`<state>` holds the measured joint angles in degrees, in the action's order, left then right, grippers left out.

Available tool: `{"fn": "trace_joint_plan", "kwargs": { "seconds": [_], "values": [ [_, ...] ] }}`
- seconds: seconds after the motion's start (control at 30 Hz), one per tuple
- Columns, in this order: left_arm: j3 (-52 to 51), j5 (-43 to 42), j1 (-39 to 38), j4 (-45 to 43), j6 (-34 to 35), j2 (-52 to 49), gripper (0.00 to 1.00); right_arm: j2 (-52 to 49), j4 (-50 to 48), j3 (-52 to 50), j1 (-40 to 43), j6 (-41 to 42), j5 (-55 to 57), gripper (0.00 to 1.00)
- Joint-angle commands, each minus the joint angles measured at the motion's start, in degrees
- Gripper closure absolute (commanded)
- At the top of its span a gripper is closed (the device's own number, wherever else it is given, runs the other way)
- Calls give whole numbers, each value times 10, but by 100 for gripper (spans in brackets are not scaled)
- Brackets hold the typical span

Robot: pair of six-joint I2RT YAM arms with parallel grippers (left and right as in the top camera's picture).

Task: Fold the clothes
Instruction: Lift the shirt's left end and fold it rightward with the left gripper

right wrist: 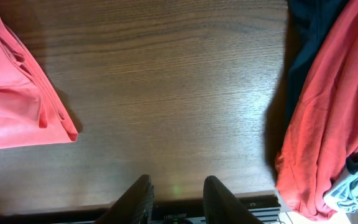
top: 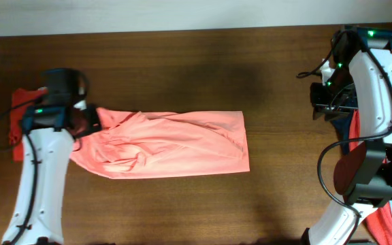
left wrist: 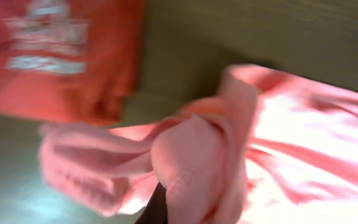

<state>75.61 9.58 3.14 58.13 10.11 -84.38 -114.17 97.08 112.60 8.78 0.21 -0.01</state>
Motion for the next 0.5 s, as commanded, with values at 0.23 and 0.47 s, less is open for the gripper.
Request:
{"fn": "trace_joint_plan", "kwargs": {
  "seconds": [0.23,0.47],
  "values": [
    [8,-84,-173,-14,135,-29,100,13,1,-2,2,7,1,68],
    [8,-101,-251,-72,196,-76,99,13,3,-2,2,7,0,68]
  ]
}}
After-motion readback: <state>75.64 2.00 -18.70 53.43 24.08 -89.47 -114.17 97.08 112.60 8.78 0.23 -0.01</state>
